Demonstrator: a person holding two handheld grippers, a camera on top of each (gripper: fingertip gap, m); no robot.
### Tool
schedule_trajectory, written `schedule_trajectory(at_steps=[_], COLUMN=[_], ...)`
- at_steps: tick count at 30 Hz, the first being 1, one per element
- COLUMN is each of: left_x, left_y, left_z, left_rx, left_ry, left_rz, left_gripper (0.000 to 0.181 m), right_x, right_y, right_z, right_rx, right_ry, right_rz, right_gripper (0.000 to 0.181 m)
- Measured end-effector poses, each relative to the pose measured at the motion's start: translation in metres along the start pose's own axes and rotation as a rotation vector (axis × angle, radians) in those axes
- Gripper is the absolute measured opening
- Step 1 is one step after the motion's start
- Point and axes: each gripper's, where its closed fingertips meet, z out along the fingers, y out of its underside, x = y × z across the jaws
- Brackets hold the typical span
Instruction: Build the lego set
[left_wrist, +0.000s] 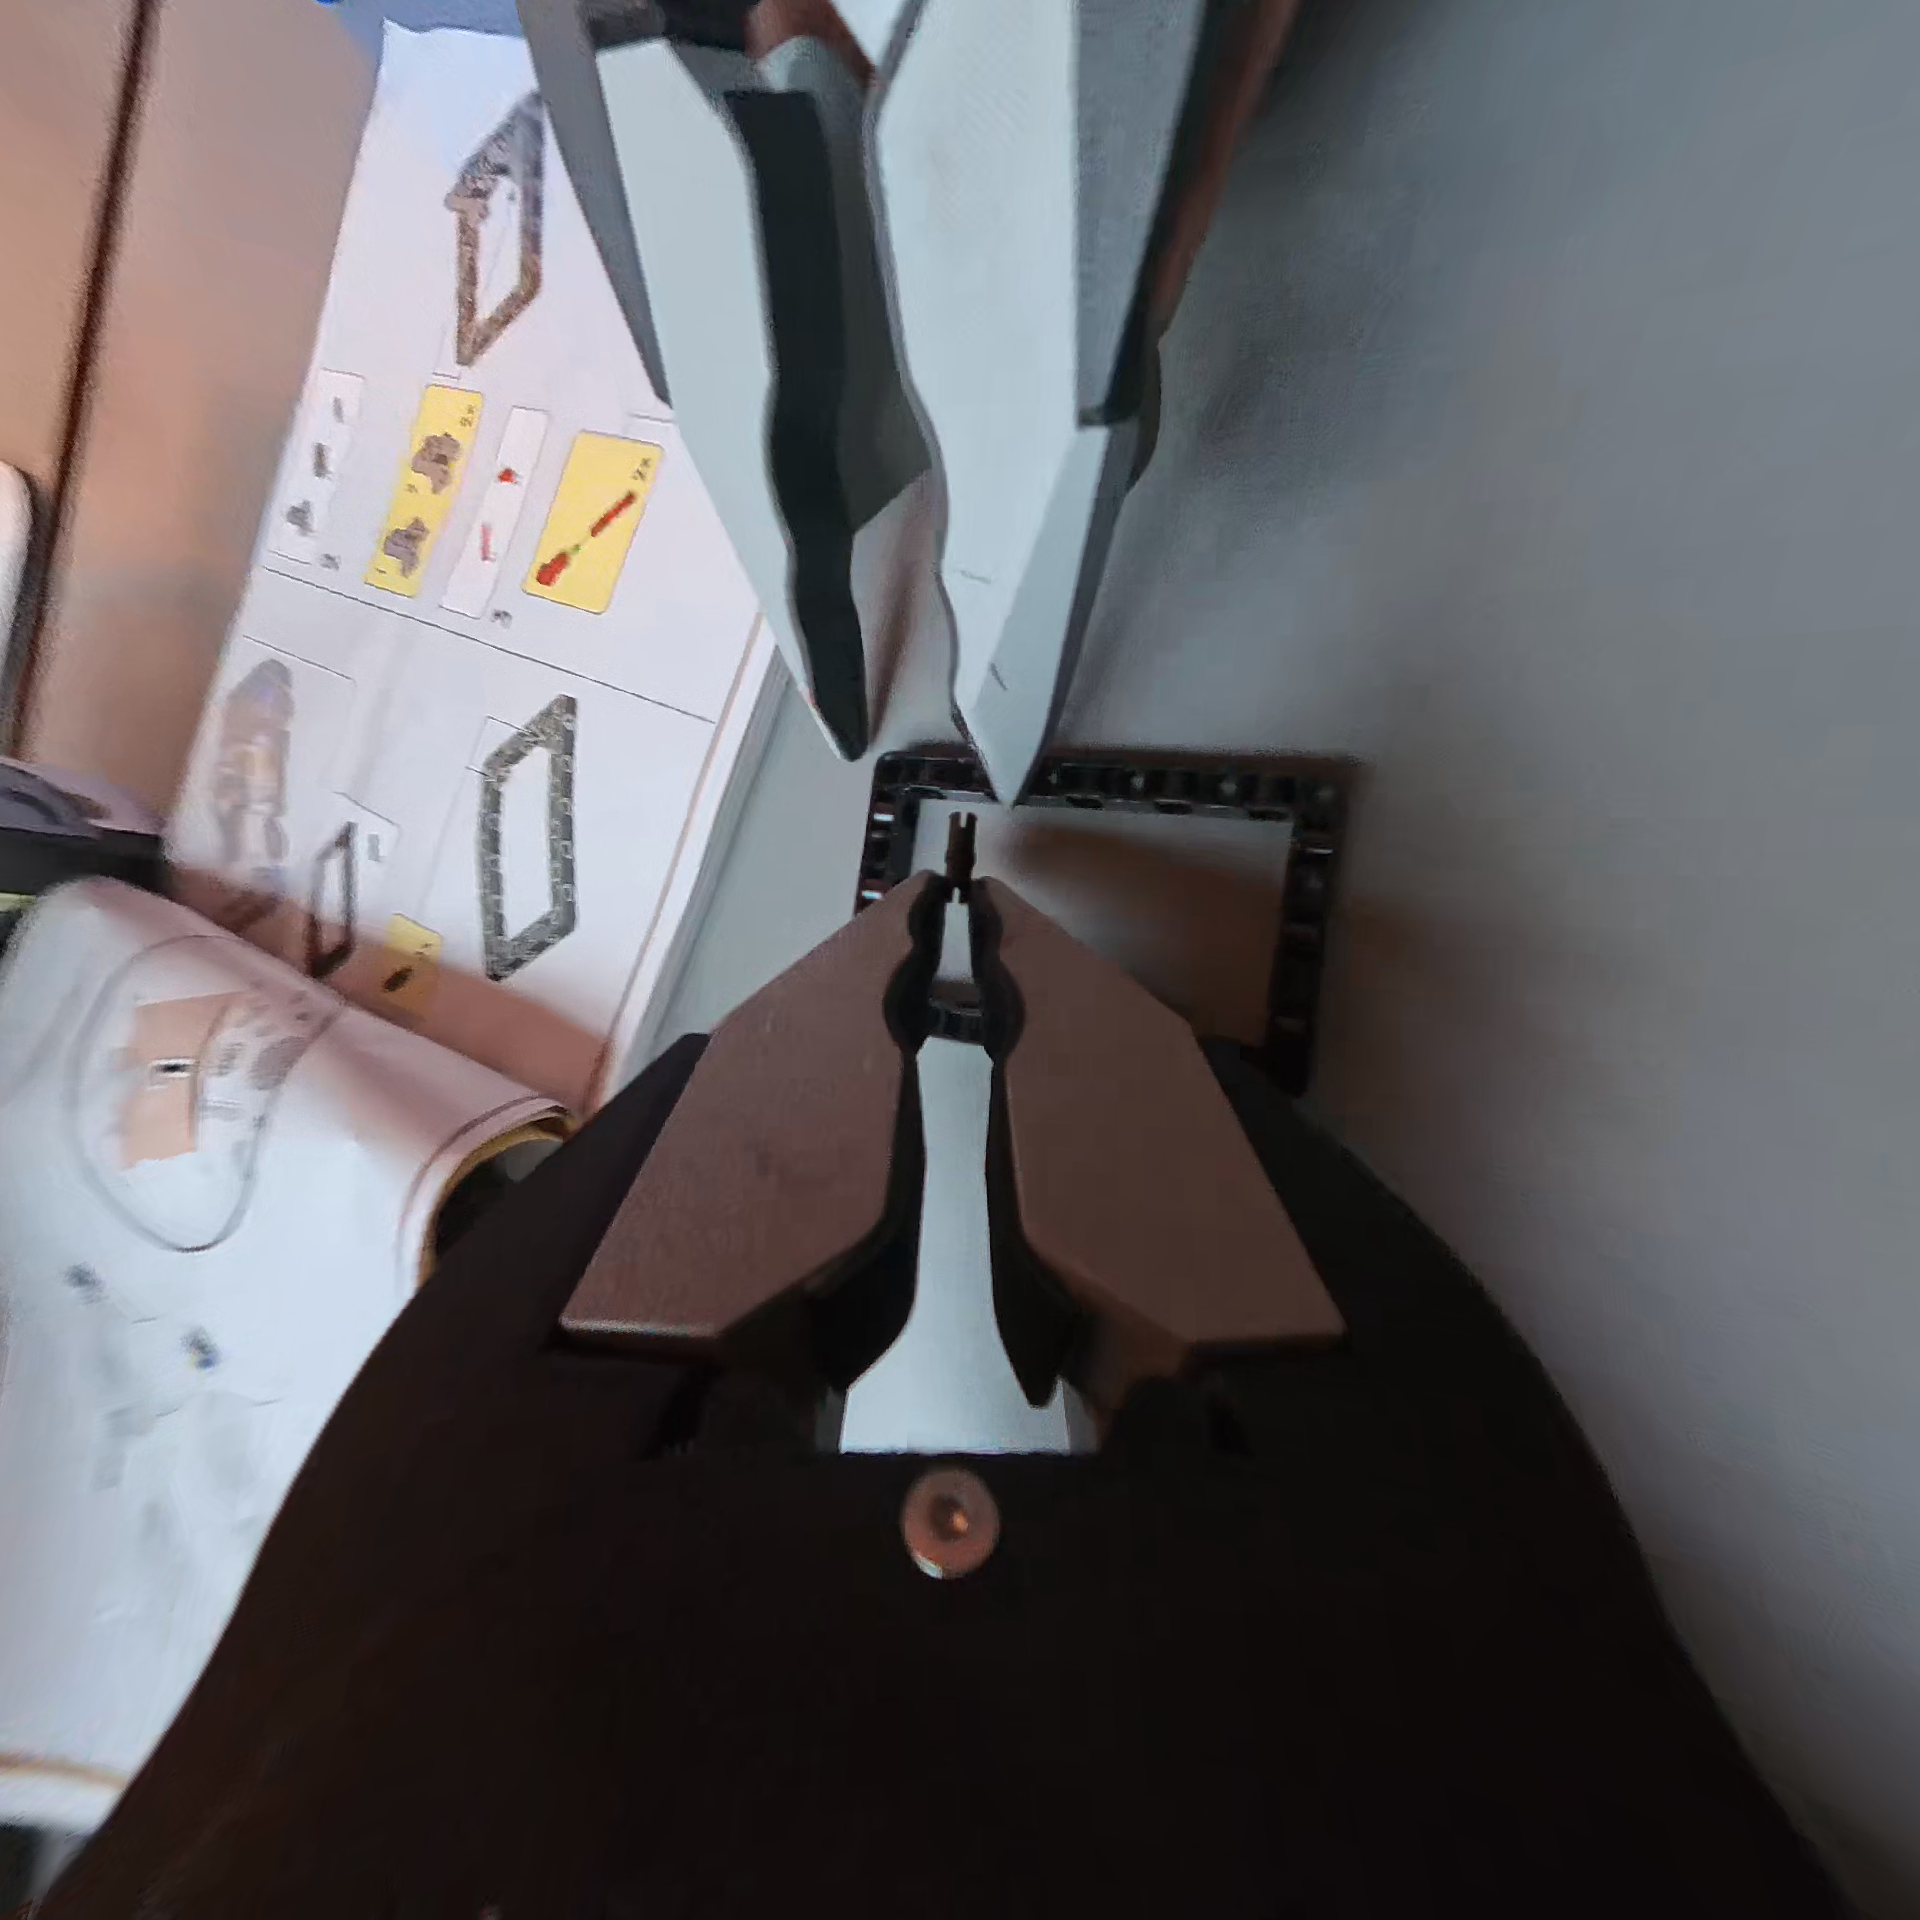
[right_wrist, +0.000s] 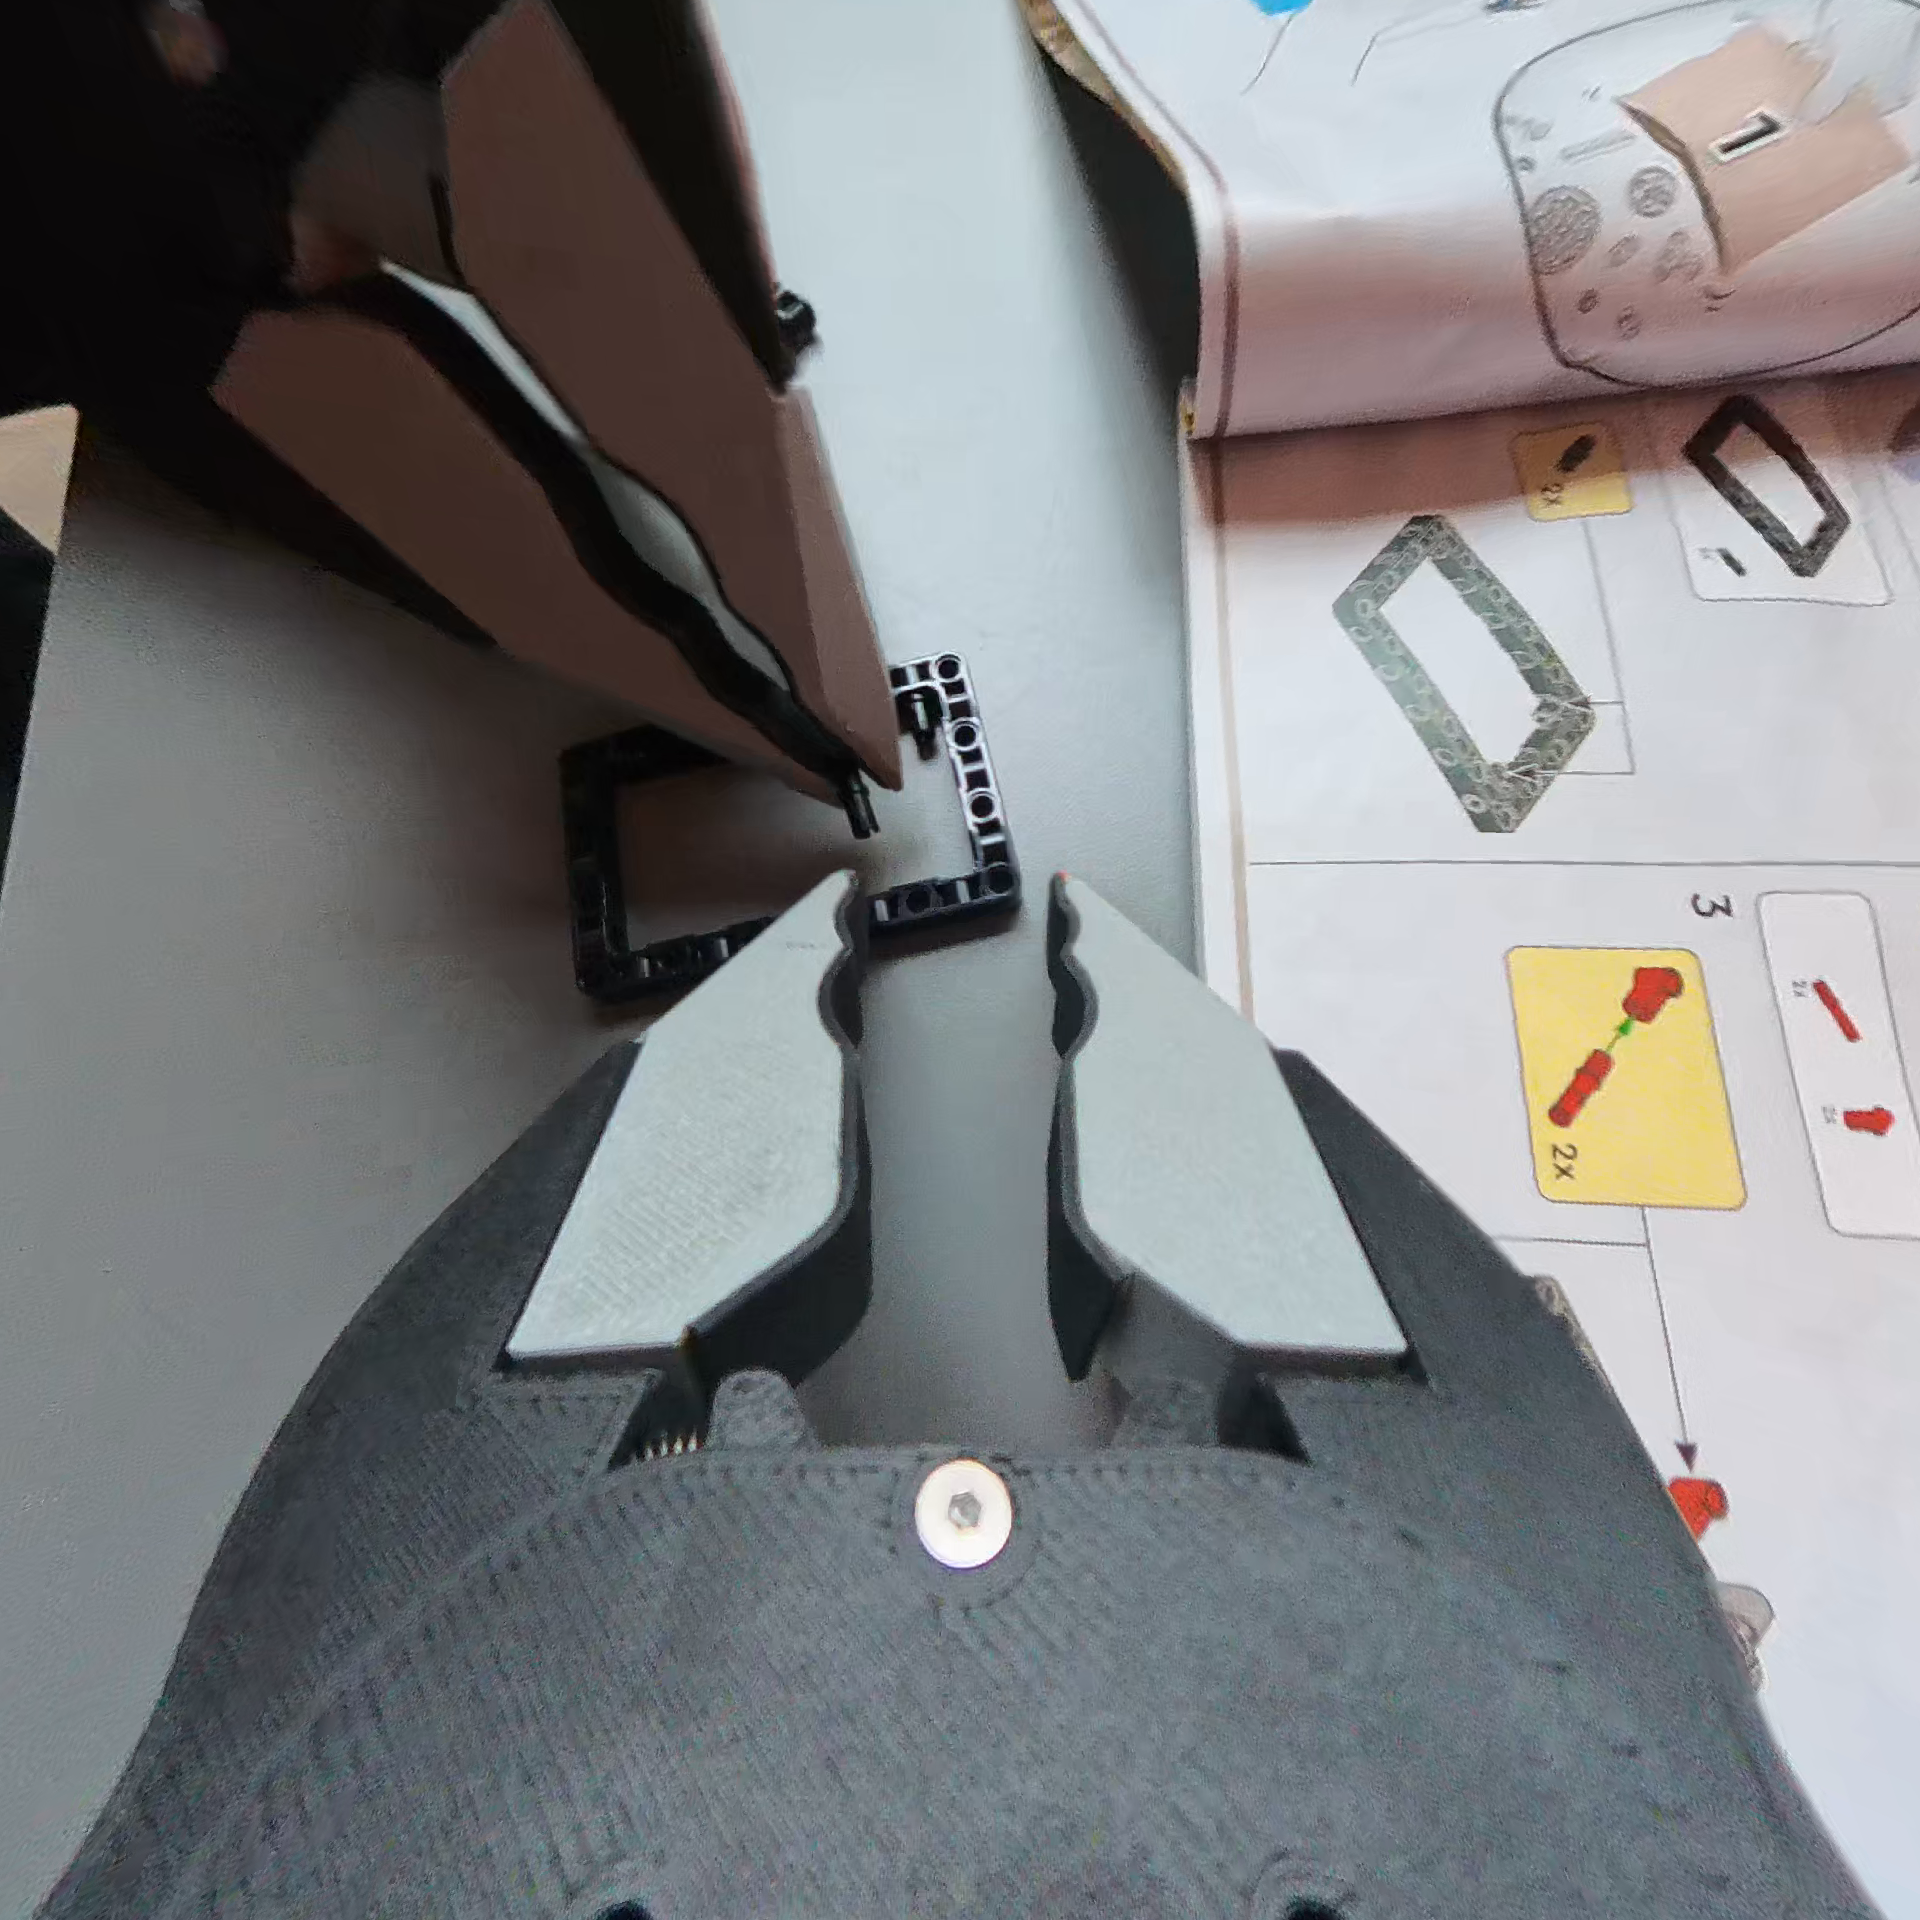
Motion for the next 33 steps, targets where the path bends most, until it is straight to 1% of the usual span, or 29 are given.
schedule_trajectory(at_steps=[1,3,5,6,7,8,13,15,16,18,20,24,27,30,33], left_x=[0.003,0.003,0.002,0.001,0.002,0.003,0.001,0.001,0.001,0.003,0.003,0.004,0.002,-0.011,-0.024], left_y=[0.002,0.004,0.004,0.004,0.003,0.002,-0.003,-0.003,-0.003,-0.002,-0.002,0.000,-0.002,0.003,0.004], left_z=[0.001,0.002,0.002,0.002,0.002,0.002,0.001,0.000,0.000,0.001,0.001,0.002,-0.002,-0.010,-0.010], left_rx=[-0.005,-0.013,-0.006,-0.001,0.009,0.016,0.040,0.047,0.049,0.050,0.053,0.042,0.056,0.057,0.069], left_ry=[0.044,0.081,0.078,0.076,0.082,0.086,0.065,0.065,0.068,0.079,0.079,0.081,0.088,0.077,0.094], left_rz=[-0.044,-0.096,-0.099,-0.097,-0.094,-0.095,-0.070,-0.065,-0.067,-0.071,-0.068,-0.079,-0.097,-0.143,-0.200], left_gripper=[0.002,0.002,0.002,0.002,0.002,0.002,0.002,0.002,0.002,0.002,0.002,0.002,0.004,0.015,0.018], right_x=[-0.001,0.004,-0.002,-0.009,-0.013,-0.015,-0.016,-0.018,-0.019,-0.019,-0.018,-0.018,-0.017,-0.007,0.003], right_y=[0.000,-0.002,-0.012,-0.018,-0.020,-0.018,-0.017,-0.014,-0.013,-0.013,-0.012,-0.009,-0.011,-0.011,-0.011], right_z=[0.000,-0.006,-0.016,-0.018,-0.018,-0.016,-0.004,-0.001,0.001,0.003,0.005,0.008,0.005,-0.003,-0.010], right_rx=[-0.001,0.001,0.079,0.129,0.146,0.128,0.066,0.051,0.043,0.045,0.036,0.016,0.034,0.052,0.069], right_ry=[0.005,0.075,0.085,0.065,0.054,0.056,0.105,0.104,0.102,0.100,0.102,0.101,0.099,0.133,0.159], right_rz=[-0.021,-0.090,-0.179,-0.217,-0.238,-0.247,-0.328,-0.349,-0.347,-0.347,-0.343,-0.350,-0.328,-0.289,-0.223], right_gripper=[0.028,0.030,0.020,0.018,0.020,0.025,0.015,0.011,0.011,0.004,0.002,0.001,0.001,0.001,0.001])
